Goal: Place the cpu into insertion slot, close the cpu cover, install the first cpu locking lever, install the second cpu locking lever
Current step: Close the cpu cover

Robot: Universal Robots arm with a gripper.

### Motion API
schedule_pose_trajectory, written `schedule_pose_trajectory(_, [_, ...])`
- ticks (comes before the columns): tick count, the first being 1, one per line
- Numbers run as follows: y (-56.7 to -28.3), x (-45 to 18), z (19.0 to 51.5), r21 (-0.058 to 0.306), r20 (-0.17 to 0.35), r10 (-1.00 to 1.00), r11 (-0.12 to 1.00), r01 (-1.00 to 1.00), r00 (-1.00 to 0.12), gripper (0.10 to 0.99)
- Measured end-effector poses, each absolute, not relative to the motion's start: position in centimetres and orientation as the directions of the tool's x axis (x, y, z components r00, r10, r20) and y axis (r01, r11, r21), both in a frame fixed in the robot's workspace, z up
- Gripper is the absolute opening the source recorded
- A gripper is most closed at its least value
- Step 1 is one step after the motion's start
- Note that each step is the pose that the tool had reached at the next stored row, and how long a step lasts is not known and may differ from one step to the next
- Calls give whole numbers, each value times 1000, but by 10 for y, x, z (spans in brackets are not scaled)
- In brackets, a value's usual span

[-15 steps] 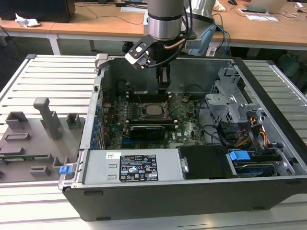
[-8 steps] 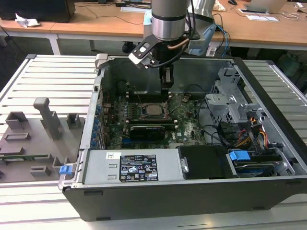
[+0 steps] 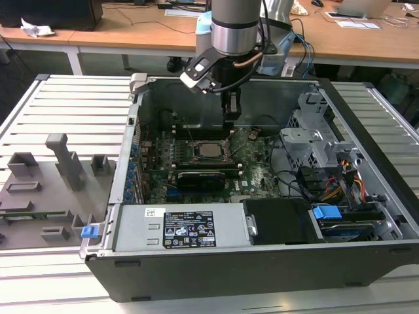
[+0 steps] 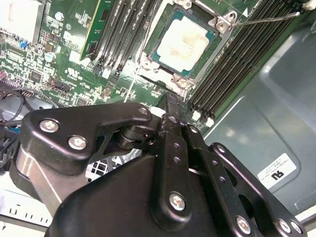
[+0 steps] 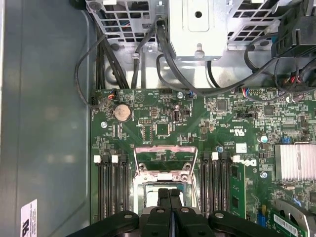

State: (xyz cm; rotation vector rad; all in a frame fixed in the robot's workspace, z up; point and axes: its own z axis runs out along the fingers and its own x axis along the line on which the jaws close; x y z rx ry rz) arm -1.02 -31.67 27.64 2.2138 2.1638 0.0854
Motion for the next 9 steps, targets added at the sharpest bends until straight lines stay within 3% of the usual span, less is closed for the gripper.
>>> schedule_pose_trajectory(9, [-317, -1, 276, 71, 8, 1000, -23, 997, 23, 106])
